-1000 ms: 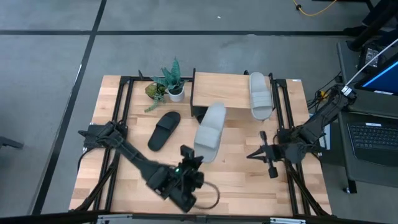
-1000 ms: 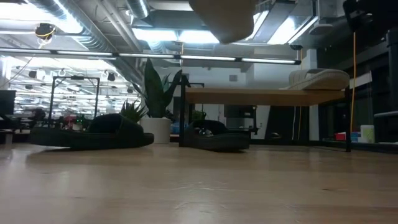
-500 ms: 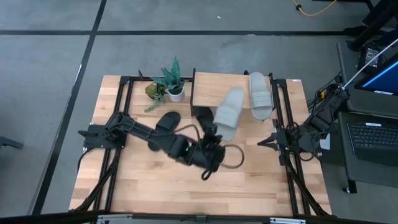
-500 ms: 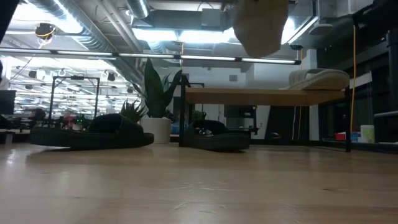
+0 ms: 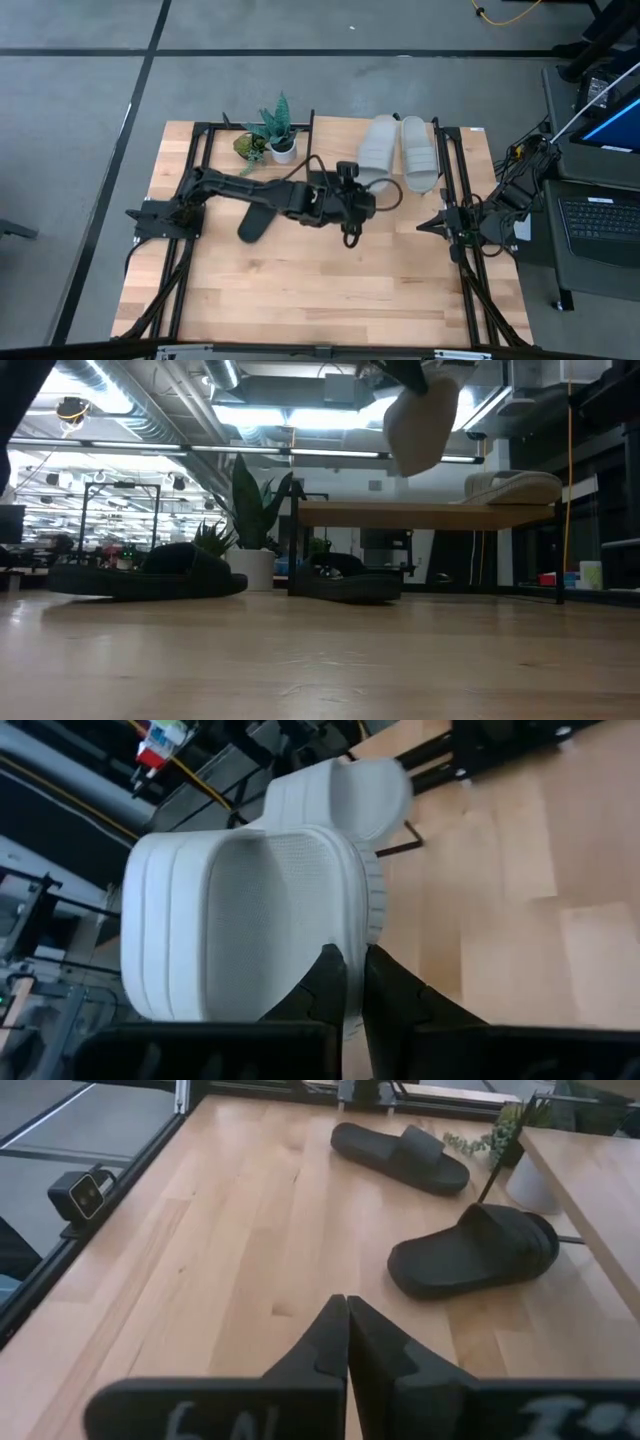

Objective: Pick and place slides into the shelf
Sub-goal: Put the gray slipper on the shelf

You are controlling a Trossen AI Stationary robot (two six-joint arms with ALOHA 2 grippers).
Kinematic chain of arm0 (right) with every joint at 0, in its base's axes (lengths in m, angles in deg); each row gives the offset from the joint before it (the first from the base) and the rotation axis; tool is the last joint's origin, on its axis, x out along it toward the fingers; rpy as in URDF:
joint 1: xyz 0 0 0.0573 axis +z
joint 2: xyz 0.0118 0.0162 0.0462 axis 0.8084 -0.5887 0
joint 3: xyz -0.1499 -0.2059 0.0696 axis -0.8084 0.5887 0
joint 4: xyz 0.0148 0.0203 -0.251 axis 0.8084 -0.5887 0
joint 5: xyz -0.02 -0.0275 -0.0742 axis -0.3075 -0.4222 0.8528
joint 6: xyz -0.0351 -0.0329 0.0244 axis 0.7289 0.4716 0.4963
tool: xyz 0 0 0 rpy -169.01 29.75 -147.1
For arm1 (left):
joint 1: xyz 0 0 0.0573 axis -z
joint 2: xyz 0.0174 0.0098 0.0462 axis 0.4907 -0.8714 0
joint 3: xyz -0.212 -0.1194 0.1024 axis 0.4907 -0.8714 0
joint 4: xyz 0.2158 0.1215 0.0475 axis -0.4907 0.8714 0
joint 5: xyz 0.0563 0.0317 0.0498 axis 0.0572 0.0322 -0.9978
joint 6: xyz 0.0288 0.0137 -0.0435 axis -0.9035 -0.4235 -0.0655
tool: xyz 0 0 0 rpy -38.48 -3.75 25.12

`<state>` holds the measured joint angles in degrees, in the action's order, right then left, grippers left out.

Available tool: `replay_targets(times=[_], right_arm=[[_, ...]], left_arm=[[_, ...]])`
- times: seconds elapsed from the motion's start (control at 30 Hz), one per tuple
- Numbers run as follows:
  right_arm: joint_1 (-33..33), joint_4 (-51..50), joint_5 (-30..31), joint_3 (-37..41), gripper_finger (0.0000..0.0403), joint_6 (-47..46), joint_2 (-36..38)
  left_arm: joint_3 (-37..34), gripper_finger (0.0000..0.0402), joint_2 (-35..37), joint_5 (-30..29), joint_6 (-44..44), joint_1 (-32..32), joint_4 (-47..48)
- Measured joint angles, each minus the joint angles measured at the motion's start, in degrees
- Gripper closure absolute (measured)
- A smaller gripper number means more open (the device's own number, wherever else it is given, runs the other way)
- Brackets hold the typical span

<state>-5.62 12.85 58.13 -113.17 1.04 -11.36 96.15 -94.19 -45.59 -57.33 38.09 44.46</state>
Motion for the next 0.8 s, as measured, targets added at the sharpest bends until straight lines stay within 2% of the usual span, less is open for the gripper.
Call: replay_targets(times=[0.17,0.4,0.8], right_arm=[[0.0,0.2,-0.1,0.0,0.0397,-0.2,-0.2],[0.0,0.6,-0.1,0.0,0.0397,0.0,-0.2],[0.0,0.6,-0.1,0.0,0.0397,-1.2,-0.3]], left_arm=[[0.0,0.039,0.0,0.4,1.4,-1.8,0.0],[0.0,0.0392,0.0,4.2,3.5,-3.9,0.0],[-0.2,0.0393,-1.5,7.4,3.1,-4.1,-0.5]])
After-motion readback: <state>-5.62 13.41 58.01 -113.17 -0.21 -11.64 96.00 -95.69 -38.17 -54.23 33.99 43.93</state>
